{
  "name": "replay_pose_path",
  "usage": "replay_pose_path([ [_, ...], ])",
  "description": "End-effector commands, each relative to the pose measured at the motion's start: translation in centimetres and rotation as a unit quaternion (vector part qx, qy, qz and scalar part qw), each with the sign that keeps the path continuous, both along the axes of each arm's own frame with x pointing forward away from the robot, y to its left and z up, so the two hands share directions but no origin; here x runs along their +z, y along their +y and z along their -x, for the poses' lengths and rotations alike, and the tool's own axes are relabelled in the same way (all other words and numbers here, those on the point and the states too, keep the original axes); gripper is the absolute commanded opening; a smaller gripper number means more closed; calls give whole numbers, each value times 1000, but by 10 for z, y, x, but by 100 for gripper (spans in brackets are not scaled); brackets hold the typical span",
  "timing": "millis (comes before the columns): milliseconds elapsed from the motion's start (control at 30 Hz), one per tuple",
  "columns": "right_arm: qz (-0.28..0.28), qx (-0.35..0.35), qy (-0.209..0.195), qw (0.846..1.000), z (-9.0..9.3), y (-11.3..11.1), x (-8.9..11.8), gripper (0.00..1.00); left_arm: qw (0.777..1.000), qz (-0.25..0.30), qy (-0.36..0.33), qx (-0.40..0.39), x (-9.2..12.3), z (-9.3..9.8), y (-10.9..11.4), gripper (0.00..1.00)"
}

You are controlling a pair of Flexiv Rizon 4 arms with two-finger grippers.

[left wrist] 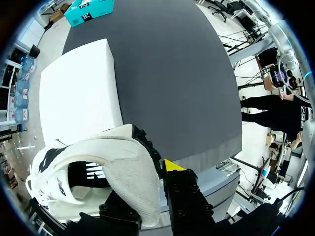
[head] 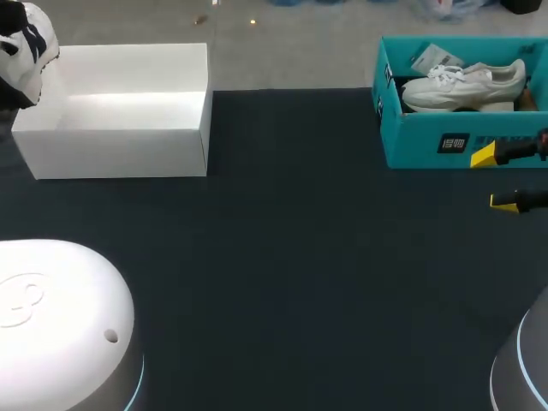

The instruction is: Take the shoe out of the shoebox, open the shoe tongue, remove and reinsert the insole, then place the shoe into the shoebox

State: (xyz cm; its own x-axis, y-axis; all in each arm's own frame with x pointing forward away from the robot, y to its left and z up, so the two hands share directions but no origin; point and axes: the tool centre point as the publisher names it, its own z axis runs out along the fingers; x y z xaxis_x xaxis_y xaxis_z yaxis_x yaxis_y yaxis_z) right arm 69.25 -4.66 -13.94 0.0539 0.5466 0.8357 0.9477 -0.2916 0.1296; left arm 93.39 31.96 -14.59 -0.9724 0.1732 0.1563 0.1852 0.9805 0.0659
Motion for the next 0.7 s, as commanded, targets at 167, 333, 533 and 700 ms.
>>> replay_pose_path([
  [167,1,-1,0,1000,1,0,0,100,997,13,21,-75,0,-18,-1,0],
  [333,1,-1,0,1000,1,0,0,100,935,-25,100,-340,8,4,-3,0],
  [533,1,-1,0,1000,1,0,0,100,889,-49,127,-436,11,14,-1,0],
  [700,1,-1,0,1000,1,0,0,100,889,-49,127,-436,11,14,-1,0],
])
